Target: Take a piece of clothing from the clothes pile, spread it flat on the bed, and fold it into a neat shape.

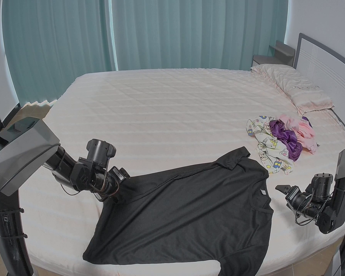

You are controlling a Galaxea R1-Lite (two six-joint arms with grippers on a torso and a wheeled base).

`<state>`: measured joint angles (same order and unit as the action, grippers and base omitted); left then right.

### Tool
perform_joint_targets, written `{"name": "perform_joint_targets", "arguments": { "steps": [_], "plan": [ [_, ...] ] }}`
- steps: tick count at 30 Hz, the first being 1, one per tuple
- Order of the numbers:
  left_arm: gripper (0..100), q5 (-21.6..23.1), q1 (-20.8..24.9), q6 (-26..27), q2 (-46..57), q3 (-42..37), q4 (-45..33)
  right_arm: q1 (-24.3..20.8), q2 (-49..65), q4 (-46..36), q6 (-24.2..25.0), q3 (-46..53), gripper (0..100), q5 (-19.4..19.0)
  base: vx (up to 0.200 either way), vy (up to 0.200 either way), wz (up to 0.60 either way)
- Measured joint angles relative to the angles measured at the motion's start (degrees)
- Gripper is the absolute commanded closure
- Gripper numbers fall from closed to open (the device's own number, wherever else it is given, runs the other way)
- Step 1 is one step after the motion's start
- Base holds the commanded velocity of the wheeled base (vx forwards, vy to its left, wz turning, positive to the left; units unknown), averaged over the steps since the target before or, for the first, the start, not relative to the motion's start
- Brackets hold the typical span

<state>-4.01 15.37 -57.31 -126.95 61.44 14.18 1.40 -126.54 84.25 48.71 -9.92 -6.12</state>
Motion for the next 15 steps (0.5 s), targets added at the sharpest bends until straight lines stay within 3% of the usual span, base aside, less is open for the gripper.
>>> {"name": "perform_joint_targets", "arguments": {
  "steps": [6, 15],
  "plan": [
    [0, -0.48, 3.15, 0.11, 0.83, -6.75, 5.34, -0.02, -0.52, 1.28, -0.02, 0.09, 0, 0.02, 0.0, 0.0, 0.0],
    [0, -0.5, 6.21, -0.35, 0.93, -8.35, 5.61, -0.11, -1.3, 1.69, -0.02, 0.33, 0, 0.07, 0.0, 0.0, 0.0]
  ]
}}
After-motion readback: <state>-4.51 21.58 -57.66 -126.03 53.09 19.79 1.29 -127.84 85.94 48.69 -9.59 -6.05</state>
